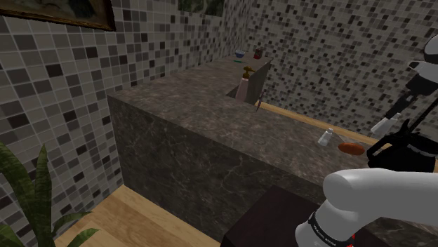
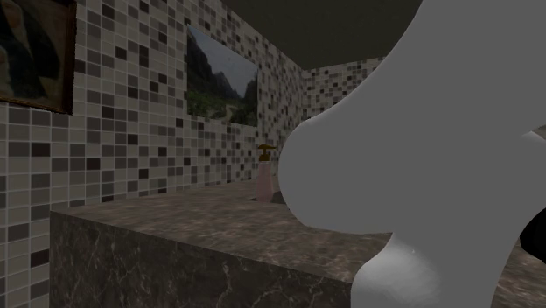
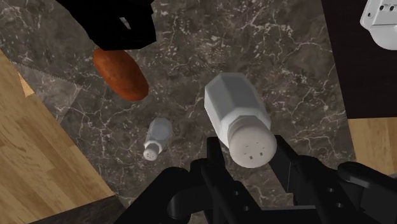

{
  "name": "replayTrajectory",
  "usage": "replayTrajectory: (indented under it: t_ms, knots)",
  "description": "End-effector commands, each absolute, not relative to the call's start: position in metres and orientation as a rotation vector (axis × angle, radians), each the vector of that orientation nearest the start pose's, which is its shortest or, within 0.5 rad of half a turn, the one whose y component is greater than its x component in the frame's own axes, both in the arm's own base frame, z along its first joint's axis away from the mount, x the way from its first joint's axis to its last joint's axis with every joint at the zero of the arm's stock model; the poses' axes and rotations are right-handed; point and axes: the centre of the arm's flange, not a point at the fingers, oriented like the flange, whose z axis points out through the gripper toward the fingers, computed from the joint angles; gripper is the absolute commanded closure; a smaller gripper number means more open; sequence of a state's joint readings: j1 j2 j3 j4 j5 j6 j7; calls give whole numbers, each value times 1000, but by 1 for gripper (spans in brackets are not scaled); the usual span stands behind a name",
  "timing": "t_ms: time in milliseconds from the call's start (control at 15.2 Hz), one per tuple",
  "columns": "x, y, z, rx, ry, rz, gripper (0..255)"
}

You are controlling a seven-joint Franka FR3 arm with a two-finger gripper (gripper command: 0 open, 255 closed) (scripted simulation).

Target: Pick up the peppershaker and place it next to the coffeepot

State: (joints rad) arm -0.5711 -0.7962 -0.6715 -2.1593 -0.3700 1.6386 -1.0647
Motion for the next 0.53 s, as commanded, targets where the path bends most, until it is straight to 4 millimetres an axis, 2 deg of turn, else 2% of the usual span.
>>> replayTrajectory:
  t_ms: [0,462]
  knots:
    - [7,-389,599,-3218,83,-241,255]
    - [7,-389,562,-3218,83,-241,255]
